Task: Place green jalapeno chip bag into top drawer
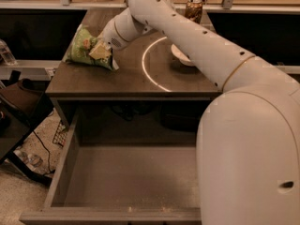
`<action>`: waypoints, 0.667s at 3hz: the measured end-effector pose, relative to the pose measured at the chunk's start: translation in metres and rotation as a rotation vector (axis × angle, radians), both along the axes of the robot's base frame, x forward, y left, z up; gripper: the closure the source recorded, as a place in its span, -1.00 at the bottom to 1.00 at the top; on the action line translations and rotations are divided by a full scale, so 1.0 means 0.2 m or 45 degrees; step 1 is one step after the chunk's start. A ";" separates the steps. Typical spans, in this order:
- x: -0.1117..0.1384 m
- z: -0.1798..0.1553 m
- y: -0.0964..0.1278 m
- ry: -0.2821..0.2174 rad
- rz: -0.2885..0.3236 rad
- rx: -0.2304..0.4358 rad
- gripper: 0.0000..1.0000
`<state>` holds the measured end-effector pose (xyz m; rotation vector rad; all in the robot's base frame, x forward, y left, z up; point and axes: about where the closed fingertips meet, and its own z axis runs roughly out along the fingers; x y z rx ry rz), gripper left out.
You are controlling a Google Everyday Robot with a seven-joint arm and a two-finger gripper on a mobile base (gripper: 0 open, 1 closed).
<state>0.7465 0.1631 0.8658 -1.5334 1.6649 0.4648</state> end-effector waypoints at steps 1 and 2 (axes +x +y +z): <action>0.00 0.00 0.00 0.000 0.000 0.000 1.00; -0.07 0.11 -0.08 -0.038 -0.045 -0.030 1.00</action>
Offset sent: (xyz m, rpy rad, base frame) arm -0.0259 -0.0327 0.0458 -0.0459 -0.0572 -0.0585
